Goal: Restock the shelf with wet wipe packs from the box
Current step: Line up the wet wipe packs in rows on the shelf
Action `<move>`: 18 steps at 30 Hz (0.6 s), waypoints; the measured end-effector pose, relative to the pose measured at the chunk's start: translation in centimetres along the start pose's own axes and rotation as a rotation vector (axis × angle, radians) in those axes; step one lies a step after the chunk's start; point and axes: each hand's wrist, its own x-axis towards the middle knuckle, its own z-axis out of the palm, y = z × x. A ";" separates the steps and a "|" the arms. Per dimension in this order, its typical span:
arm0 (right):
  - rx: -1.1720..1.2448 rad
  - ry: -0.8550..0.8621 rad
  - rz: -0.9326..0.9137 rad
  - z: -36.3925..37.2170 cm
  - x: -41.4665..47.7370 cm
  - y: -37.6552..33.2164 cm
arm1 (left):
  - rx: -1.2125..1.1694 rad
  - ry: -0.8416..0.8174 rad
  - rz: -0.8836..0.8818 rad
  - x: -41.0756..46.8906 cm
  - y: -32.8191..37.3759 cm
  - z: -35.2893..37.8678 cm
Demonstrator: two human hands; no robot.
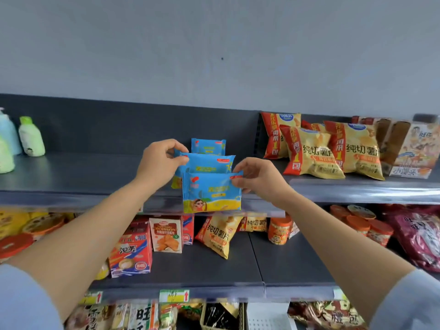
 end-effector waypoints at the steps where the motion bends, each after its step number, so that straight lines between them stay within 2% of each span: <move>1: 0.012 0.007 -0.009 -0.1 0.9 0.2 | 0.003 0.003 -0.003 0.9 -0.1 0.3; 8: 0.010 0.011 -0.048 -0.9 7.4 2.5 | 0.009 0.043 -0.050 7.0 -1.9 2.8; 18: -0.057 -0.005 0.005 -1.7 13.4 6.1 | 0.034 0.041 -0.132 12.5 -5.8 6.4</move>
